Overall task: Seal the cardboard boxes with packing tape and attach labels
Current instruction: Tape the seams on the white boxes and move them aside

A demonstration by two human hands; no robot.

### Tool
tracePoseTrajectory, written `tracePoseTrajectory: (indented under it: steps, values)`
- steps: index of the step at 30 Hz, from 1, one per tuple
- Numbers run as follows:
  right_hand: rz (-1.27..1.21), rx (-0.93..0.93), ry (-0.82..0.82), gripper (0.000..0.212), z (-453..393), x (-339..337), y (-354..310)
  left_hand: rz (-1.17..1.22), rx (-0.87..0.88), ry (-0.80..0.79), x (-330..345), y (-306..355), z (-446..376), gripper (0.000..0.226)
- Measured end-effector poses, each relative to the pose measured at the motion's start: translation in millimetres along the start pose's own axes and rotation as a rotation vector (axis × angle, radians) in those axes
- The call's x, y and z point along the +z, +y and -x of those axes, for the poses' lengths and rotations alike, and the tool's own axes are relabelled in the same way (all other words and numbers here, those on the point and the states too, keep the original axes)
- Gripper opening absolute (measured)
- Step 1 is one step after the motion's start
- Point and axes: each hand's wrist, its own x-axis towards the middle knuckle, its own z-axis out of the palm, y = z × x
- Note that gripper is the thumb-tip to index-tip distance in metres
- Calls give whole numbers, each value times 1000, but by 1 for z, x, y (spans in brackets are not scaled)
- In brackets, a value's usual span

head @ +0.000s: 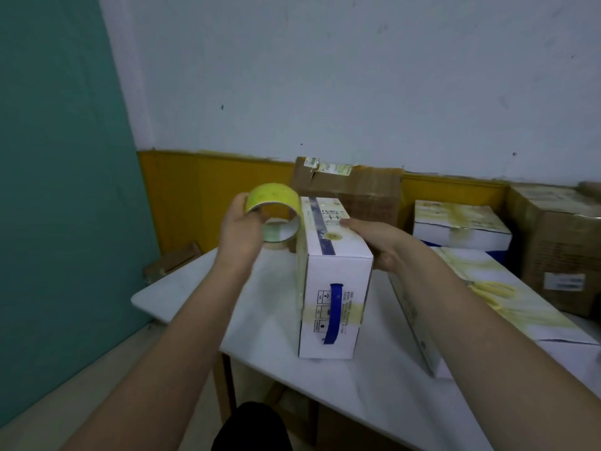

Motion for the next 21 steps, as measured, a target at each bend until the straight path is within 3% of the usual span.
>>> tracePoseTrajectory:
  steps: [2, 6, 8, 11, 13, 15, 16, 19, 21]
  values:
    - [-52, 23, 0, 30, 3, -5, 2, -61, -43, -35, -19, -20, -1, 34]
    - [-4, 36, 5, 39, 14, -8, -4, -95, -239, -110, -6, -66, 29, 9]
    - [201, -44, 82, 42, 22, -10, -13, -54, -206, -74, 4, -74, 37, 11]
    - [603, -192, 269, 34, 24, -14, -29, -147, -118, -155, 14, -68, 36, 29]
    - [744, -179, 298, 58, 28, -12, -42, -279, -43, -207, 21, -59, 32, 40]
    - [838, -48, 221, 88, 32, -9, -52, -391, 32, -260, 30, -50, 33, 39]
    - [856, 23, 158, 91, 34, -6, -54, -419, 60, -275, 35, -48, 32, 37]
    - [756, 140, 91, 62, 28, -14, -47, -469, 100, -272, 49, -46, 34, 35]
    - [666, 120, 111, 55, 27, -23, -38, -337, -37, -297, 58, -53, 42, 41]
